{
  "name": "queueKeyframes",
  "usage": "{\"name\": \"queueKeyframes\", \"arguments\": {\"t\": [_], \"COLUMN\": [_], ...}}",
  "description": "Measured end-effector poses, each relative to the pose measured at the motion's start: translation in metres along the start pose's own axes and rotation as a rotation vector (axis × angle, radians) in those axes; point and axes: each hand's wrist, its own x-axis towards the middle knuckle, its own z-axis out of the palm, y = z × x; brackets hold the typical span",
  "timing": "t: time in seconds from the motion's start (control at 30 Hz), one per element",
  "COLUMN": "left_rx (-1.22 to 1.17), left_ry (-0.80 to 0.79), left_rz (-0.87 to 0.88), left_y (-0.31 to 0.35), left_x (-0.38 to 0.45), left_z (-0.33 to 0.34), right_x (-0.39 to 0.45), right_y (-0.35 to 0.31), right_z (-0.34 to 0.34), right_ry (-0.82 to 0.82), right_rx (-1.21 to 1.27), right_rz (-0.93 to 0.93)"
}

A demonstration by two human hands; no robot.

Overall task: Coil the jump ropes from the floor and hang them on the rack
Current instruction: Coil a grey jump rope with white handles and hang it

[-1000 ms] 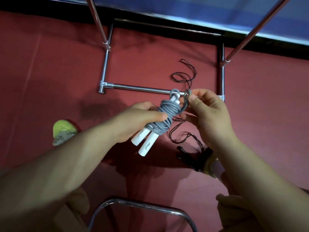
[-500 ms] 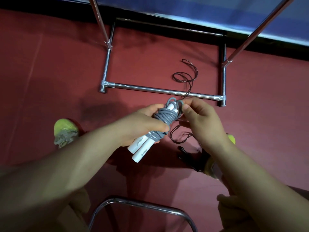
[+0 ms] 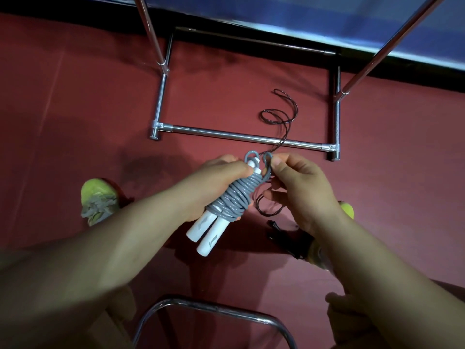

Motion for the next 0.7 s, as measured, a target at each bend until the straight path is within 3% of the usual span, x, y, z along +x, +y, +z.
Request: {"name": "queueKeyframes", "arguments": {"t": [0.1, 0.37, 0.7], "left_rx": [0.001, 0.034, 0.287], "left_ry": [-0.004, -0.018, 0.135], "left_rz": [0.074, 0.168, 0.423], "left_y": [-0.002, -0.008, -0.019], "left_x": [0.0, 0.003, 0.01], "left_z": [0.0, 0.0, 0.006], "right_x": [0.003, 0.0, 0.0], "right_y": [-0.004, -0.008, -0.007], "right_z": [-0.001, -0.004, 0.002], "right_ry": [0.023, -0.117, -0.104], "right_rx": [0.1, -0.122, 0.233], "right_rz": [0.118, 0.038, 0.181]}}
